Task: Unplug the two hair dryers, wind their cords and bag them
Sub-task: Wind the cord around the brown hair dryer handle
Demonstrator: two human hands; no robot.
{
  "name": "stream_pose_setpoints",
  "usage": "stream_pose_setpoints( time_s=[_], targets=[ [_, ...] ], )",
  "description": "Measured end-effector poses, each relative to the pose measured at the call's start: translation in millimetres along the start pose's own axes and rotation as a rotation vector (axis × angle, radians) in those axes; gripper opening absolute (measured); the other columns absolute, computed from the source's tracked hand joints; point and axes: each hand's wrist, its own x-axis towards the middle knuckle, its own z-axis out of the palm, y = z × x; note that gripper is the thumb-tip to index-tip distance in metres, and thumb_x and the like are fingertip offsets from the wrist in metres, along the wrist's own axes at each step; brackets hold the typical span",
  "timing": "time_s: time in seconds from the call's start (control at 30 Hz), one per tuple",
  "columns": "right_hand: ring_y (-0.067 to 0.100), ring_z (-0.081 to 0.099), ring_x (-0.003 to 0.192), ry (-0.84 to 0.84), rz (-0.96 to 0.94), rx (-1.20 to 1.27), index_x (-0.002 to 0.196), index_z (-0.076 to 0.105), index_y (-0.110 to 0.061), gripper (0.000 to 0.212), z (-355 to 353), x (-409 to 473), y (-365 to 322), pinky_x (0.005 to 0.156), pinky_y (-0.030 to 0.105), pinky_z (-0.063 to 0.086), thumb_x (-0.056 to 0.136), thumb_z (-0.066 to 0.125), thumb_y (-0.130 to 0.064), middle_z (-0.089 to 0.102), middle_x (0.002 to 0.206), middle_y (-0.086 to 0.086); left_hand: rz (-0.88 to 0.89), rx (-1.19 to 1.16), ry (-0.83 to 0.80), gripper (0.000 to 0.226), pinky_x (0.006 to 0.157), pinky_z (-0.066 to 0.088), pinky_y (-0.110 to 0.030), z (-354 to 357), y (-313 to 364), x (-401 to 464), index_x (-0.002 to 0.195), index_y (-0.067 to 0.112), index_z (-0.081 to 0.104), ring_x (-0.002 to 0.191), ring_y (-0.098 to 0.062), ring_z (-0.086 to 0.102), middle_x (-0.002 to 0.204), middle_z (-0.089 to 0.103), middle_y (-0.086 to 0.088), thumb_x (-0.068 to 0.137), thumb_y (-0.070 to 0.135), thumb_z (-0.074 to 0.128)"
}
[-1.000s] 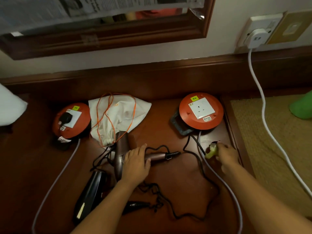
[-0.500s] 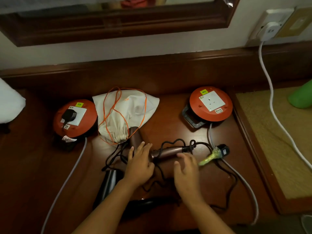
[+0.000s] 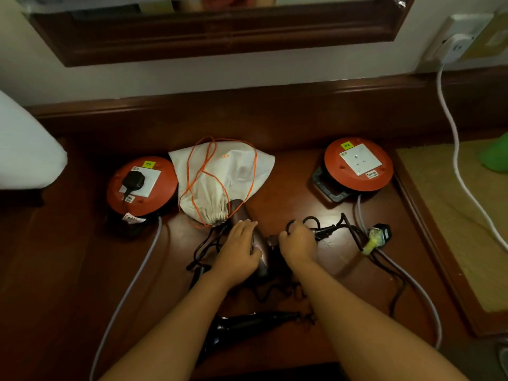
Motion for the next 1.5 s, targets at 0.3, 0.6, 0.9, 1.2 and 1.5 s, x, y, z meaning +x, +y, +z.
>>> stream_pose_setpoints(
  time_s=[0.3, 0.6, 0.9, 1.2, 1.5],
  targets=[
    [0.015, 0.042, 0.043, -0.086, 0.243, 0.760, 0.078, 0.050, -0.009, 0.014, -71, -9, 33, 0.042, 0.026, 0.033, 0.088, 0.051, 0.001, 0.047, 0.058, 0.007, 0.103, 0.597, -0.042, 0.047, 0.116, 0.014, -0.043, 29, 39, 26, 0.134, 0.015, 0.043, 0.134, -0.028, 0.033, 0.135, 0.046, -0.007, 0.089, 0.028, 0.047],
    [0.008, 0.028, 0.035, -0.165, 0.106, 0.462, 0.064, 0.048, -0.013, 0.036, -148, -6, 72, 0.036, 0.019, 0.023, 0.095, 0.053, -0.030, 0.040, 0.052, 0.001, 0.041, 0.702, -0.338, 0.059, 0.095, 0.038, -0.044, 68, 75, 63, 0.139, 0.014, 0.035, 0.118, -0.032, 0.050, 0.132, 0.051, -0.013, 0.091, 0.039, 0.057],
    [0.026, 0.058, 0.065, 0.073, -0.113, 0.142, 0.068, 0.065, -0.008, 0.038, -210, 25, 56, 0.061, 0.033, 0.043, 0.096, 0.050, -0.028, 0.062, 0.065, 0.010, 0.101, 0.295, -0.115, 0.030, 0.060, 0.045, -0.033, -2, 102, 41, 0.101, 0.024, 0.042, 0.076, -0.026, 0.059, 0.088, 0.058, -0.001, 0.083, 0.039, 0.061],
    [0.024, 0.056, 0.108, -0.067, -0.517, -0.178, 0.131, 0.051, -0.020, 0.048, -224, -14, -69, 0.083, 0.027, 0.044, 0.086, 0.047, -0.002, 0.058, 0.122, 0.005, 0.125, 0.514, 0.149, 0.029, 0.064, 0.041, -0.030, -129, 125, 8, 0.106, 0.024, 0.052, 0.088, -0.023, 0.060, 0.098, 0.062, -0.001, 0.082, 0.039, 0.059],
    [0.019, 0.066, 0.074, -0.027, -0.468, 0.284, 0.094, 0.054, -0.022, 0.011, -199, -82, -138, 0.058, 0.027, 0.050, 0.091, 0.059, -0.031, 0.066, 0.085, 0.003, 0.248, 0.713, 0.414, 0.036, 0.066, 0.035, -0.028, -189, 137, -18, 0.118, 0.026, 0.048, 0.091, -0.021, 0.058, 0.102, 0.059, 0.001, 0.085, 0.039, 0.055]
  ],
)
